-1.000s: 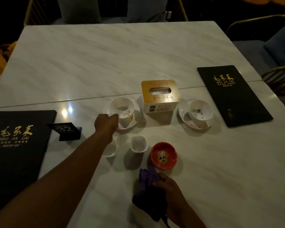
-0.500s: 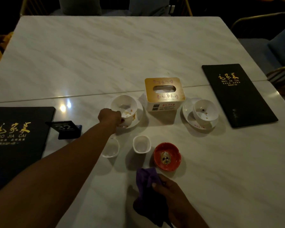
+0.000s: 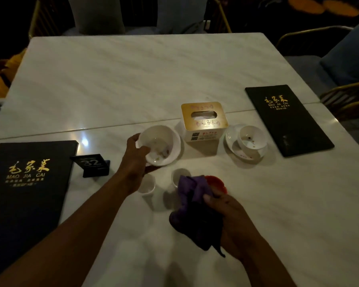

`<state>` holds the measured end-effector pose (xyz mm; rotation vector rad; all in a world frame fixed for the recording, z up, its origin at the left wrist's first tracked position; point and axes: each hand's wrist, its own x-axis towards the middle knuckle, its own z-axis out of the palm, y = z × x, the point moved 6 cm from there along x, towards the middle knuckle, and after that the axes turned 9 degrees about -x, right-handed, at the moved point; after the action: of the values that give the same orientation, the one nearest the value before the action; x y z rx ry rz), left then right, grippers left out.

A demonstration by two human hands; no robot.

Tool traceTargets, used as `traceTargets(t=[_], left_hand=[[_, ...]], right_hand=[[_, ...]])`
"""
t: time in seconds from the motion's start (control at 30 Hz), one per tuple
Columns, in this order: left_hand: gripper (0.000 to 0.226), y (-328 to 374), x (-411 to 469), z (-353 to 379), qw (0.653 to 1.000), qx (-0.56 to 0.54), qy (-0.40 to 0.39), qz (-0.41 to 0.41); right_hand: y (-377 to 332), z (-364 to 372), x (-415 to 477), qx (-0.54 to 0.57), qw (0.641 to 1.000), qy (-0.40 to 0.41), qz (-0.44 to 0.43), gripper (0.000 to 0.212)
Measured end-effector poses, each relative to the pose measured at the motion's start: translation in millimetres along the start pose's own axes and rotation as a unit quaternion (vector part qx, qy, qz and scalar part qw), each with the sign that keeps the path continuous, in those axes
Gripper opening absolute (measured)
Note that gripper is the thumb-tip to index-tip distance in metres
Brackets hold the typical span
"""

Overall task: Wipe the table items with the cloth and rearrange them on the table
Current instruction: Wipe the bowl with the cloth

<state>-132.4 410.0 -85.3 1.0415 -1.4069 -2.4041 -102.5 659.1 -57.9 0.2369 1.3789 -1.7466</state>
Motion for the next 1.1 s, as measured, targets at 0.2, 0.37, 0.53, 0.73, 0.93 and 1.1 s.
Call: traceTargets(t=[0.2, 0.37, 0.53, 0.73, 0.93, 1.1], left_hand=[[0.034, -7, -65, 2, 0.984, 0.122, -0.110, 0.070], [0.032, -10, -112, 11, 0.954, 0.185, -0.180, 0.155], [0.035, -23, -125, -1, 0.958, 0.184, -0.159, 0.154], [0.036, -7, -129, -16, 0.962, 0.140, -0.187, 0.143], [0.039, -23, -129, -14, 0.957, 0.175, -0.217, 0.082], [0.035, -20, -132, -9, 0.951, 0.197, -0.220, 0.090]], right_hand=[[-52, 47, -33, -0.433, 0.867, 0.151, -0.195, 0.014], [-38, 82, -11, -0.620, 0.741, 0.216, -0.143, 0.024], [-24, 112, -8, -0.646, 0.719, 0.207, -0.153, 0.035], [2, 127, -15, -0.775, 0.607, 0.012, -0.176, 0.037], [-15, 130, -33, -0.862, 0.403, 0.025, -0.307, 0.038], [-2, 113, -20, -0.884, 0.354, 0.019, -0.304, 0.046]])
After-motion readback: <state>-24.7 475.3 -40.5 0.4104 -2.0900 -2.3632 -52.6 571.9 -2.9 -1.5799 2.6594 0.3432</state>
